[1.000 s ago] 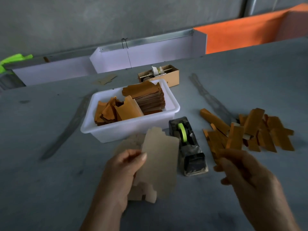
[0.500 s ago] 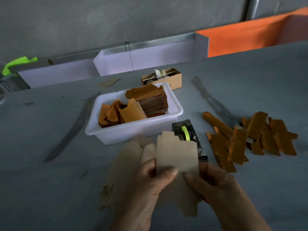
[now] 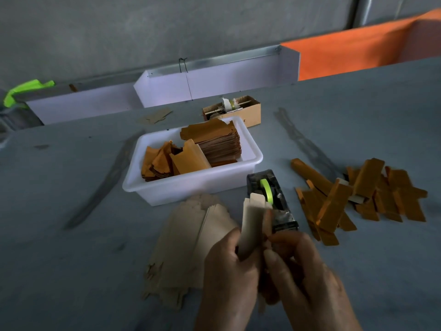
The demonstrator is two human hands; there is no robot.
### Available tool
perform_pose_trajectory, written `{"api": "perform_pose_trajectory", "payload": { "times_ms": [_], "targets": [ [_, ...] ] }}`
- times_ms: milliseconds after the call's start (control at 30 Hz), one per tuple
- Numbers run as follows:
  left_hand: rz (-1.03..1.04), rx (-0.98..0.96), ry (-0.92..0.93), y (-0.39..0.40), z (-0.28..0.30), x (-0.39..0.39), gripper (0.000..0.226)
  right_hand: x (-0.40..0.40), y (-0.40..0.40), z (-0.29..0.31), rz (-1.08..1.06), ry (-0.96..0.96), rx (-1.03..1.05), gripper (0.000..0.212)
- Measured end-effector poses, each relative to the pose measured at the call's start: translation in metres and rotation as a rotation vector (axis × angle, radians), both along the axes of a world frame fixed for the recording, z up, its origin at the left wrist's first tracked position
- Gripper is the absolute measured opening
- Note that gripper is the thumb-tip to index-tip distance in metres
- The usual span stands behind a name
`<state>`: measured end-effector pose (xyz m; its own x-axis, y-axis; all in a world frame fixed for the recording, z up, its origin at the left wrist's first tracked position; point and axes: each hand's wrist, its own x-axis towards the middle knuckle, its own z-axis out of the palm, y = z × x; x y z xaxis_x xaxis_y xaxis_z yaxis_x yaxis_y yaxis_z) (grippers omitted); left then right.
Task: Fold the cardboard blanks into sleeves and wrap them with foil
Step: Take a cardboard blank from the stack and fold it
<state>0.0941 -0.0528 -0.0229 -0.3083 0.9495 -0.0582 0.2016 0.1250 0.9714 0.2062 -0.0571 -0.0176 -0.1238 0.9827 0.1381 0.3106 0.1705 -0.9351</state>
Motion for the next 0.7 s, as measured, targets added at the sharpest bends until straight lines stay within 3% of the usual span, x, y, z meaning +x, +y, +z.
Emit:
{"api": "perform_pose_trajectory", "payload": {
  "times_ms": [167,300,400,467,600,700],
  "targets": [
    [-0.214,-0.070,-0.085,-0.002,0.002,-0.007,0.032,0.007,0.006,-0.005,0.040,-0.072,0.025,0.019],
    [-0.227,-0.040,-0.024,-0.002,-0.002,-0.010,0.011,0.007,0.008,-0.005,0.023,-0.081,-0.045,0.020],
    [-0.285,-0.081,-0.058,-0.003,0.000,-0.014,0.015,0.010,0.013,-0.008,-0.059,0.082,-0.218,0.030],
    [-0.328,-0.109,-0.052,-0.003,0.000,-0.016,0.019,0.012,0.017,-0.008,-0.006,0.226,-0.331,0.036],
    [-0.236,-0.139,-0.028,-0.001,-0.002,-0.016,0.012,0.016,0.022,-0.005,0.073,0.442,-0.491,0.019],
    [-0.166,-0.106,0.027,-0.003,-0.006,-0.014,0.005,0.016,0.026,-0.007,0.046,0.442,-0.530,0.010]
  ]
}}
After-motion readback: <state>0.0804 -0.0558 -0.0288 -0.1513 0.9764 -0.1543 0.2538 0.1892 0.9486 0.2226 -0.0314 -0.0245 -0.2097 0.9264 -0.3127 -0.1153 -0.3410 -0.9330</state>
